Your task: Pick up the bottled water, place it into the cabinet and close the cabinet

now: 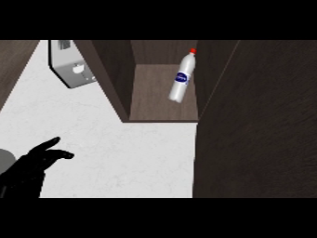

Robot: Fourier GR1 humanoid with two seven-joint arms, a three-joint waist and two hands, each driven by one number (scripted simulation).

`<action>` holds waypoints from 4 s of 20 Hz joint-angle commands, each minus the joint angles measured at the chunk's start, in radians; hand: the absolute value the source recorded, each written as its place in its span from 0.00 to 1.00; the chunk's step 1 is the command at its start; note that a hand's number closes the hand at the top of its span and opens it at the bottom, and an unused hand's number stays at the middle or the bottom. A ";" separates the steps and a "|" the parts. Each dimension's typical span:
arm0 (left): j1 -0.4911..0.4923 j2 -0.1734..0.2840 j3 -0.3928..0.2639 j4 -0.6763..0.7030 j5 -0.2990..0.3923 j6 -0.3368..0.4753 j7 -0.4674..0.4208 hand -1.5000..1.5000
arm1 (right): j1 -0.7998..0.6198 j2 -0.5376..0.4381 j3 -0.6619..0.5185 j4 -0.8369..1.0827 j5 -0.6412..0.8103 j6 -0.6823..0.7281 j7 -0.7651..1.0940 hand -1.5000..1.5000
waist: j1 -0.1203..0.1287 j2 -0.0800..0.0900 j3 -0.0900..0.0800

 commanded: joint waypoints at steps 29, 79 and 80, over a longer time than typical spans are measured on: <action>0.302 0.261 0.353 -0.035 0.224 -0.274 -0.048 0.00 | -0.486 -0.035 0.494 -0.176 0.211 -0.285 0.363 1.00 | 0.061 -0.021 -0.014; 0.678 0.119 0.795 0.088 0.241 -0.825 -0.092 0.00 | -1.658 0.374 0.505 1.074 -0.087 -0.577 0.564 1.00 | 0.033 0.018 0.007; 0.675 0.141 0.823 0.007 0.295 -0.755 -0.034 0.00 | -1.687 0.350 0.450 1.105 -0.121 -0.563 0.582 1.00 | 0.030 0.020 0.008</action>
